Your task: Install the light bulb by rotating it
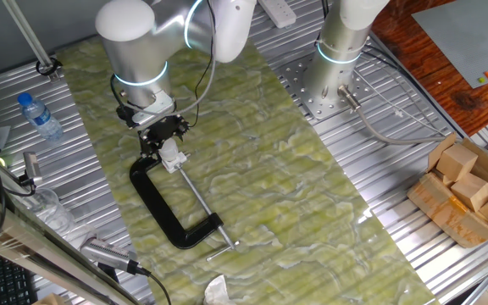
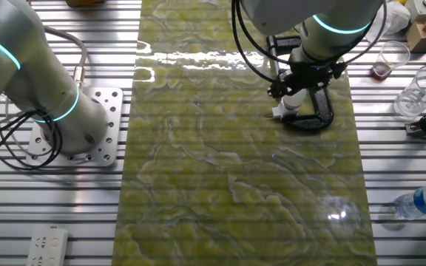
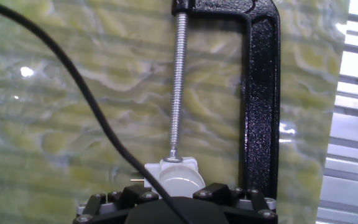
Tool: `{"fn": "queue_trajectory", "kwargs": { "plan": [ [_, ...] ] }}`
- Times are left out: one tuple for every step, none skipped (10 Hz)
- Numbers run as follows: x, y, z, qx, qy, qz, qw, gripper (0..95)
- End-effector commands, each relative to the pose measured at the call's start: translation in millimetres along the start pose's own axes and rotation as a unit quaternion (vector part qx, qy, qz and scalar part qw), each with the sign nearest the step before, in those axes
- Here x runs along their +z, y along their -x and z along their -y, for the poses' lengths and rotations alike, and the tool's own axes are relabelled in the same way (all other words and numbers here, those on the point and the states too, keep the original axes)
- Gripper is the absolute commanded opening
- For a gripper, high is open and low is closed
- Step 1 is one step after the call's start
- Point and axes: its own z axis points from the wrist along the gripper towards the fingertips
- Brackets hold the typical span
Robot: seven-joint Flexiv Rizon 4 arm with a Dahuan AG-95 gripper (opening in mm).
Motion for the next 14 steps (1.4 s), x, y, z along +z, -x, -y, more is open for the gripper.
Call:
{"fn": "queue_trajectory", "kwargs": {
  "plan": [
    [1.2, -0.1, 1.3, -0.001, 0.0, -0.004, 1.0, 57.0],
    [1.6, 0.4, 1.5, -0.003, -0.001, -0.004, 1.0, 57.0],
    [1.7, 0.6, 1.6, -0.004, -0.001, -0.005, 1.0, 57.0],
    [1.7, 0.6, 1.6, -0.005, -0.001, -0.004, 1.0, 38.0],
    [1.7, 0.6, 1.6, -0.005, -0.001, -0.004, 1.0, 38.0],
    [1.7, 0.6, 1.6, -0.005, -0.001, -0.004, 1.0, 38.0],
    [1.7, 0.7, 1.6, -0.003, -0.001, -0.004, 1.0, 19.0],
    [1.8, 0.7, 1.7, 0.0, -0.002, -0.004, 1.0, 19.0],
    [1.8, 0.8, 1.7, 0.005, -0.002, -0.004, 1.0, 0.0],
    [1.8, 0.8, 1.7, 0.014, -0.002, -0.003, 0.9999, 0.0],
    [1.7, 0.9, 1.9, 0.031, -0.002, -0.004, 0.9995, 0.0],
    [1.4, 1.0, 2.4, 0.053, -0.002, -0.005, 0.9986, 0.0],
    [1.3, 1.1, 2.5, 0.078, -0.002, -0.006, 0.9969, 0.0],
    [1.3, 1.1, 2.5, 0.109, -0.001, -0.008, 0.994, 0.0]
  ]
}}
